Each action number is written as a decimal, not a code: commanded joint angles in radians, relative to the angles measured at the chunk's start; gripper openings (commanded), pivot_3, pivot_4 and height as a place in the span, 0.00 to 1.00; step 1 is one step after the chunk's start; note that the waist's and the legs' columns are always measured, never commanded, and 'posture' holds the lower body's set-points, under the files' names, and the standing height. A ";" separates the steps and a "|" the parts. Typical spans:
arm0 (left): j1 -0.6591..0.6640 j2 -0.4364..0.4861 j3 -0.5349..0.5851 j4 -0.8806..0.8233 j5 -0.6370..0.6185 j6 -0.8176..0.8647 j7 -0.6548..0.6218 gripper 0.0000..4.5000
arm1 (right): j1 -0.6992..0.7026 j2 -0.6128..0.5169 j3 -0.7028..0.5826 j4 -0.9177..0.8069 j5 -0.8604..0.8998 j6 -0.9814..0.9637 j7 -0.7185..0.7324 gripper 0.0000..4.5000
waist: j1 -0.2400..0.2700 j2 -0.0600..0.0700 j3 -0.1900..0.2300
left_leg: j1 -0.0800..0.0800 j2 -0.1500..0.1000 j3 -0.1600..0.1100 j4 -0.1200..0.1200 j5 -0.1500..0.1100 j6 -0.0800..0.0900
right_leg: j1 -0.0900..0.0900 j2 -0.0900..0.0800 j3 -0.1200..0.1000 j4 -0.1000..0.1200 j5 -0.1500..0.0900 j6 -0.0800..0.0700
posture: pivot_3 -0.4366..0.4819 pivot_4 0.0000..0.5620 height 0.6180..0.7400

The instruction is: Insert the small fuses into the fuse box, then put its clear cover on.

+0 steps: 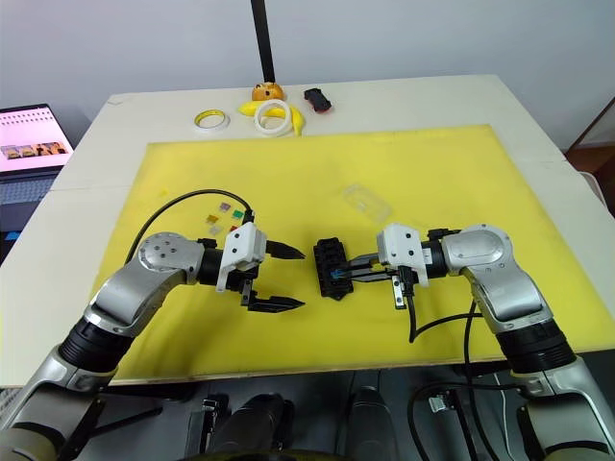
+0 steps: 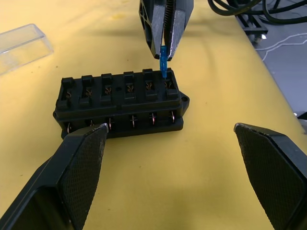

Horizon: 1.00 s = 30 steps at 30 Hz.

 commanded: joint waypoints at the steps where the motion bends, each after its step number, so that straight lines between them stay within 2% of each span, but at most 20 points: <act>1: -0.017 -0.009 -0.002 -0.007 0.010 -0.025 -0.004 0.99 | -0.012 0.008 -0.002 -0.005 -0.014 -0.028 0.005 0.00 | 0.000 0.000 0.000 | 0.000 0.000 0.000 0.000 0.000 0.000 | 0.000 0.000 0.000 0.000 0.000 0.000 | 0.48 0.27 1.00; 16: -0.026 -0.014 0.008 -0.004 0.028 -0.022 -0.006 0.99 | -0.031 0.020 0.023 0.028 -0.048 -0.063 0.019 0.00 | -0.001 0.000 0.000 | 0.000 0.000 0.000 0.000 0.000 0.000 | 0.000 0.000 0.000 0.000 0.000 0.000 | 0.48 0.27 1.00; 30: -0.027 -0.012 0.006 -0.016 0.033 -0.015 -0.007 0.99 | 0.008 0.024 0.038 0.012 -0.075 -0.089 0.006 0.00 | -0.001 0.000 0.000 | 0.000 0.000 0.000 0.000 0.000 0.000 | 0.000 0.000 0.000 0.000 0.000 0.000 | 0.48 0.27 1.00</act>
